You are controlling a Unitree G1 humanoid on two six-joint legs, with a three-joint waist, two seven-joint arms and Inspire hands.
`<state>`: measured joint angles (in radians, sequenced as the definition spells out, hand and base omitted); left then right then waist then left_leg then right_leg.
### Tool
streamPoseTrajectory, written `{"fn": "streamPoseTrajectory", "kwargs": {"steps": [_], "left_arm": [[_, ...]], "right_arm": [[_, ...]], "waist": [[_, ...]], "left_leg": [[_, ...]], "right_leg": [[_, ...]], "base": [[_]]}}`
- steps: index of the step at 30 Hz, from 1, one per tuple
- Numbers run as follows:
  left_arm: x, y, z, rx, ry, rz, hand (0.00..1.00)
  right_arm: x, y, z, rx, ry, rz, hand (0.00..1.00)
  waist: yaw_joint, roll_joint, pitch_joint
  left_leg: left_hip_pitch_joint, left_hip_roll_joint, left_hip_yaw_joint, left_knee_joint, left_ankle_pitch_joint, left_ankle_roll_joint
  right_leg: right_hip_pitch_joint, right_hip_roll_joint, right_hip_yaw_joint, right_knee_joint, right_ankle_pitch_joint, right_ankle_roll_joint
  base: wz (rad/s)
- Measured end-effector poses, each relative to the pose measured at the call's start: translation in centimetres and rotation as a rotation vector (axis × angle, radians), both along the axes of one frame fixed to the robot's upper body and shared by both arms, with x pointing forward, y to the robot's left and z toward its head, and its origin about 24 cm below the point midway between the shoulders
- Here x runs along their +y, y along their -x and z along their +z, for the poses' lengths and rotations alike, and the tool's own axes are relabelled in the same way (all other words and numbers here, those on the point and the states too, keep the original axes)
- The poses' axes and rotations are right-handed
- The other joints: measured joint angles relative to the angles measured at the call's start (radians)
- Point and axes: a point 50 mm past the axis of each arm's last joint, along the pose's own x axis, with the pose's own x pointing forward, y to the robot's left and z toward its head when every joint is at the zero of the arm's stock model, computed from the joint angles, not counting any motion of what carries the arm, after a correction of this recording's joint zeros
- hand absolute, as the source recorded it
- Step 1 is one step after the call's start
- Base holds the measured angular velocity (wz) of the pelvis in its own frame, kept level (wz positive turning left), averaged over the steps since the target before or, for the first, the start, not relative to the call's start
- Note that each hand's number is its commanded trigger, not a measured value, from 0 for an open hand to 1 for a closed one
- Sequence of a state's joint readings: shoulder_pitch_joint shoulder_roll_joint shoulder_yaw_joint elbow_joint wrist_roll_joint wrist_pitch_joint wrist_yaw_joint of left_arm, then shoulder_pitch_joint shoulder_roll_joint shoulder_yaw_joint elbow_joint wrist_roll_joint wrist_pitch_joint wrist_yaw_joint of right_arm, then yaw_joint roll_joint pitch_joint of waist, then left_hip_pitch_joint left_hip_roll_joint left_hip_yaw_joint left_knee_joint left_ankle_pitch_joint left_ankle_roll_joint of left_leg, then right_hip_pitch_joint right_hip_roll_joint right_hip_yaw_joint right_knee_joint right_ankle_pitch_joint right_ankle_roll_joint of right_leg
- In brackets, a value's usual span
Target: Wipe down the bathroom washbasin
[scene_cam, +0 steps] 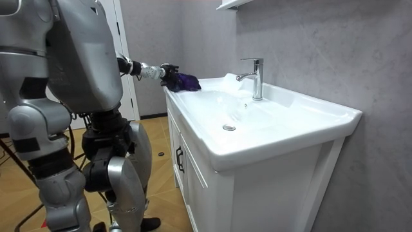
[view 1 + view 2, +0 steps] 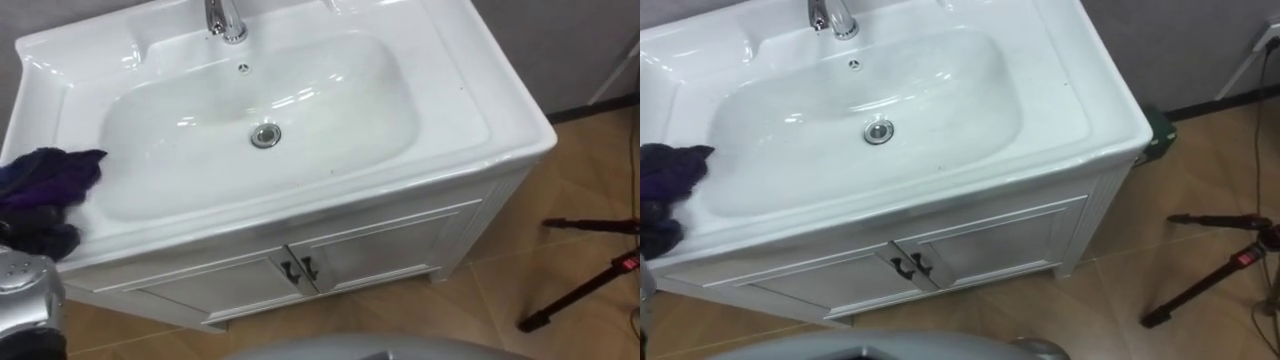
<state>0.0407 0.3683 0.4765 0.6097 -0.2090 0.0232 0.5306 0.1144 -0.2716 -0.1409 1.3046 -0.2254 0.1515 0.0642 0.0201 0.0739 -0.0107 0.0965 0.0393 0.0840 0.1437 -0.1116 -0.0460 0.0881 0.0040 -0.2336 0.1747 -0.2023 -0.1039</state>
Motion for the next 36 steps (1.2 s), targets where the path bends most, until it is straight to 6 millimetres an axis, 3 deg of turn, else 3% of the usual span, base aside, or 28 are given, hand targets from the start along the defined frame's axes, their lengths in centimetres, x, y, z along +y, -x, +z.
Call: {"fn": "streamPoseTrajectory", "kwargs": {"steps": [8,23,24,25,33,36], "left_arm": [[0.14,0.26,-0.34,-0.042,0.056,0.003,0.00],[0.17,0.21,-0.05,-0.037,0.007,0.001,0.00],[0.17,0.18,-0.03,-0.039,0.006,0.005,0.77],[0.16,0.07,0.04,-0.042,0.003,0.010,1.00],[-0.16,-0.18,0.05,-0.032,-0.021,0.023,1.00],[-0.18,-0.15,0.06,-0.030,-0.028,0.034,1.00]], "right_arm": [[0.23,-0.48,-0.07,-0.025,0.013,0.015,0.00],[0.39,-0.80,-0.11,-0.065,0.025,0.029,0.00],[0.42,-0.79,-0.13,-0.065,0.024,0.029,0.00],[0.56,-0.72,-0.19,-0.064,0.022,0.027,0.00],[0.75,-0.19,-0.30,-0.050,0.025,0.015,0.00],[0.85,0.01,-0.35,-0.041,0.019,0.016,0.00]], "waist": [[0.015,0.008,-0.0010],[0.011,-0.004,0.0003],[0.009,-0.005,0.0004],[0.008,-0.007,0.0005],[-0.011,-0.008,0.0022],[-0.015,-0.006,0.0066]], "left_leg": [[0.002,0.000,-0.003,0.000,-0.001,0.000],[0.004,0.000,-0.005,0.000,-0.002,0.000],[0.003,0.000,-0.005,0.000,-0.002,0.000],[0.003,0.000,-0.005,0.000,-0.002,0.000],[-0.001,-0.001,-0.006,0.000,-0.003,0.000],[-0.001,-0.001,-0.006,0.000,-0.003,0.000]], "right_leg": [[0.003,0.000,0.002,-0.001,-0.001,0.001],[0.007,0.000,-0.002,-0.002,-0.001,0.002],[0.008,0.000,-0.004,-0.002,-0.001,0.002],[0.009,0.000,-0.007,-0.003,-0.001,0.002],[0.010,0.000,-0.017,-0.005,-0.003,0.004],[0.010,0.000,-0.016,-0.004,-0.003,0.004]], "base": [[-0.02],[0.01],[0.06],[0.07],[0.05],[0.00]]}}
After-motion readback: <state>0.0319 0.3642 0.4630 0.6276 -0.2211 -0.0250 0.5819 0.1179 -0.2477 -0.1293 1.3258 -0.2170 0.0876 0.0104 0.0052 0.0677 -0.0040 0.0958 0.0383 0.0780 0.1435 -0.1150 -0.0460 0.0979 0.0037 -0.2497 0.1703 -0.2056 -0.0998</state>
